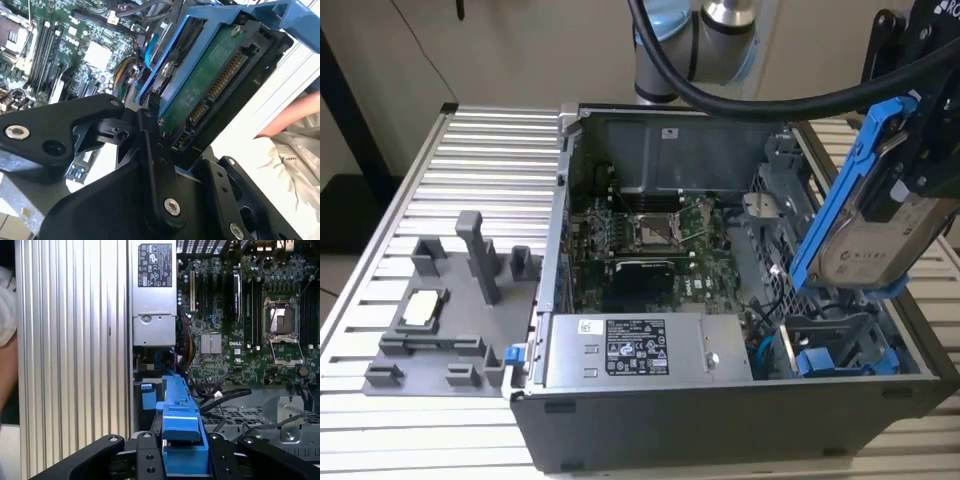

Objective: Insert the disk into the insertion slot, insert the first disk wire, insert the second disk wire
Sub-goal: 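Insert the disk into the insertion slot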

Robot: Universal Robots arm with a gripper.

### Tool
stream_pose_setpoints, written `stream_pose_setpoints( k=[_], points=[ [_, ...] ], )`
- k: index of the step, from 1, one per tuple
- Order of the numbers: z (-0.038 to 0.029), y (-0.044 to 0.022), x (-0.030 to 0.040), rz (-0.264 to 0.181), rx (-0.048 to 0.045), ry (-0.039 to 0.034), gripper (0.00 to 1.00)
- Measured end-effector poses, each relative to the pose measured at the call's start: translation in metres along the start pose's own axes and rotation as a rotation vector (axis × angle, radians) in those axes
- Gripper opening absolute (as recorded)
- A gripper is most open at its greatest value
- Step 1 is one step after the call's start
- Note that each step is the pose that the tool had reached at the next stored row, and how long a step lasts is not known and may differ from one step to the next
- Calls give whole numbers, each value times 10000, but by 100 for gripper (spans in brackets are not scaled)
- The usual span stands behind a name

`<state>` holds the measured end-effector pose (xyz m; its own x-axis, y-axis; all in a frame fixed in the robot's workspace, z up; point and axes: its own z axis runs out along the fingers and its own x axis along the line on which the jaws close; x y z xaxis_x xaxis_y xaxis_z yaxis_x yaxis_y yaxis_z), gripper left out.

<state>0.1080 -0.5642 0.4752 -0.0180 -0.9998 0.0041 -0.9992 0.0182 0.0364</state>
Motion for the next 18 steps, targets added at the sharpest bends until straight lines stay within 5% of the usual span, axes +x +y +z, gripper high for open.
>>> stream_pose_setpoints(
  k=[18],
  points=[
    [106,-3,8,1,19,-2,33]
  ],
)
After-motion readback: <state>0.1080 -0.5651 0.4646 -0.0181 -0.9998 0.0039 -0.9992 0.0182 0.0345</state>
